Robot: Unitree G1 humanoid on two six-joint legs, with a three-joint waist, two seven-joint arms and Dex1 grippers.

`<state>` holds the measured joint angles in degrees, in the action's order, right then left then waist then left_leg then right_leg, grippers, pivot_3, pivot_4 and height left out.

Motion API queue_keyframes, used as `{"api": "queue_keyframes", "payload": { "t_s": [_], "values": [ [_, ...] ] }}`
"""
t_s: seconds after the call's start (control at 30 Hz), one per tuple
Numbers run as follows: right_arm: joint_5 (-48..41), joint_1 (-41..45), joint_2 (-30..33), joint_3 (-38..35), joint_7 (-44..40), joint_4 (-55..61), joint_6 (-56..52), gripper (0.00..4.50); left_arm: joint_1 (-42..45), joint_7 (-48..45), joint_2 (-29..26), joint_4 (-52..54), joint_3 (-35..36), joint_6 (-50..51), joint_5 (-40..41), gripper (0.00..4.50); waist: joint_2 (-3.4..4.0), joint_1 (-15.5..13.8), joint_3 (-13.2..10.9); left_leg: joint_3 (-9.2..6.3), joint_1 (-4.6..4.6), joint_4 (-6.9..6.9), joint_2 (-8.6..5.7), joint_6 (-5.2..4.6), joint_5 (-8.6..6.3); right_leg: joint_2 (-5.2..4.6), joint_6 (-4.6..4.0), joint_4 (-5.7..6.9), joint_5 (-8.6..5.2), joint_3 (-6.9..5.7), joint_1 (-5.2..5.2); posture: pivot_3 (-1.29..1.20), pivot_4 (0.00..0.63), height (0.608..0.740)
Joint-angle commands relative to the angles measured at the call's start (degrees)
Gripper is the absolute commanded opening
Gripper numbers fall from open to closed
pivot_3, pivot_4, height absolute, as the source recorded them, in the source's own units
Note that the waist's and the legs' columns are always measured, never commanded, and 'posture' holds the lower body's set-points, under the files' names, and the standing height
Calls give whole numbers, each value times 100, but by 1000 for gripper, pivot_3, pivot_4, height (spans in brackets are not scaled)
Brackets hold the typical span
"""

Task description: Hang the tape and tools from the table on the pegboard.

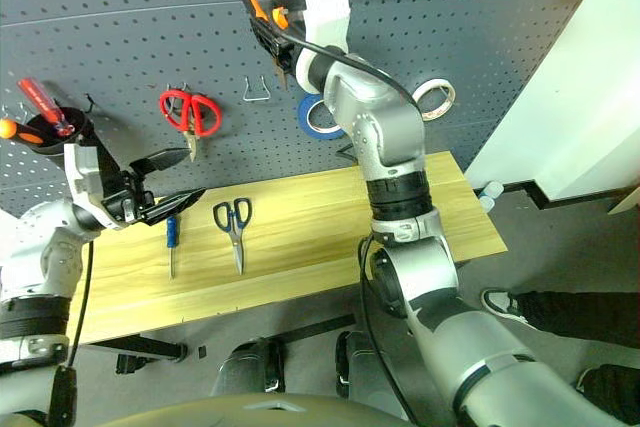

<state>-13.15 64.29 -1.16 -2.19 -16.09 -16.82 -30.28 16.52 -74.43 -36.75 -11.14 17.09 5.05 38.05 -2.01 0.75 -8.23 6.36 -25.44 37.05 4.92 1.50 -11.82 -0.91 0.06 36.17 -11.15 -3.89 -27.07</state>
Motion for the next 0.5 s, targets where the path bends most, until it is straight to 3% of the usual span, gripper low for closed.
{"api": "queue_keyframes", "payload": {
  "t_s": [0.03,0.27,0.5],
  "values": [
    [99,330,-112,103,13,-208,543,2069,-5,222,-101,564,416,342,482,4500,0,-15,0,0,0,1,0,0,0,0,0,0,0,0,0,152,43,740],
    [135,602,-232,103,-13,-905,1072,2069,3,619,-121,1073,663,610,672,4500,-1,-119,1,-1,2,6,-2,0,0,-1,0,2,1,2,3,189,37,740],
    [311,920,-410,162,82,-1707,1780,2069,-65,981,-17,908,910,205,459,4500,-2,-161,4,-1,4,6,-2,1,1,1,0,5,1,3,4,210,36,740]
  ]
}}
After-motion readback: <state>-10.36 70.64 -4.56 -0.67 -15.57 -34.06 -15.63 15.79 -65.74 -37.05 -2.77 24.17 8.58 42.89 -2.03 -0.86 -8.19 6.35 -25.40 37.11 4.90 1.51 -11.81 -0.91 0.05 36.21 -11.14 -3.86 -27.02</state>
